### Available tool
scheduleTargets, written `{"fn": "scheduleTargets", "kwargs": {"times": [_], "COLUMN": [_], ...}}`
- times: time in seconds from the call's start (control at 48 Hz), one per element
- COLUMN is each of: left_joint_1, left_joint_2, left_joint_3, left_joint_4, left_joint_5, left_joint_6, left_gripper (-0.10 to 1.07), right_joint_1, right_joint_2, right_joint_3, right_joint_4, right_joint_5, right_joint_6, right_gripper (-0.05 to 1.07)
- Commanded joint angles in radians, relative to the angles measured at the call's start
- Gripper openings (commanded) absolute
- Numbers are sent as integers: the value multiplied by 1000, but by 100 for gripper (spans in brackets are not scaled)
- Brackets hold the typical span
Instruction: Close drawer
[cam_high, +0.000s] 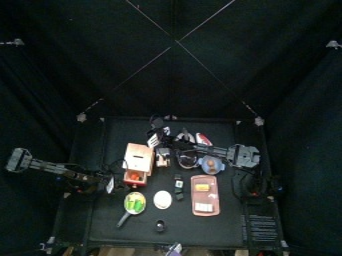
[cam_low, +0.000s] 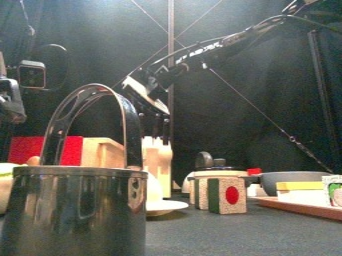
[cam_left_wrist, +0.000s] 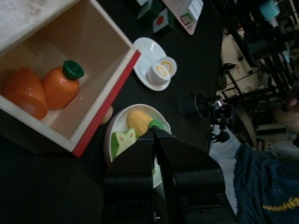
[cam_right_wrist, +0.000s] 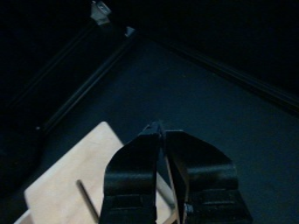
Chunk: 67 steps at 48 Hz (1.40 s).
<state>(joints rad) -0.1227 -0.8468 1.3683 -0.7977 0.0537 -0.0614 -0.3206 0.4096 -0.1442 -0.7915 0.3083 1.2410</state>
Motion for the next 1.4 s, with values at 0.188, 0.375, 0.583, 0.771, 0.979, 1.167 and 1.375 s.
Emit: {"fn": "scheduleTargets", "kwargs": {"times": [0.188,0.375,0.583,0.771,0.979,1.167,1.375], "left_joint_1": [23,63,123,161,192,206,230], "left_joint_2": [51,80,89,89,91,91,91], "left_joint_3": [5,6,8,11,6,2,-3], "left_joint_4": [-17,-14,-8,9,18,29,31], "left_joint_5": [-12,-15,-18,-12,-21,-51,-101], "left_joint_6": [5,5,8,6,6,6,8], "left_gripper": [38,38,38,38,38,38,38], "right_joint_1": [-8,-2,-2,-3,-2,0,2], "right_joint_2": [52,55,64,72,81,83,83], "right_joint_3": [-31,-26,-6,9,8,11,11], "right_joint_4": [28,25,21,23,21,21,20], "right_joint_5": [-3,-3,-3,-3,-3,-3,-3], "right_joint_6": [-3,-3,-3,-3,-3,-3,-3], "right_gripper": [48,48,48,48,48,48,48]}}
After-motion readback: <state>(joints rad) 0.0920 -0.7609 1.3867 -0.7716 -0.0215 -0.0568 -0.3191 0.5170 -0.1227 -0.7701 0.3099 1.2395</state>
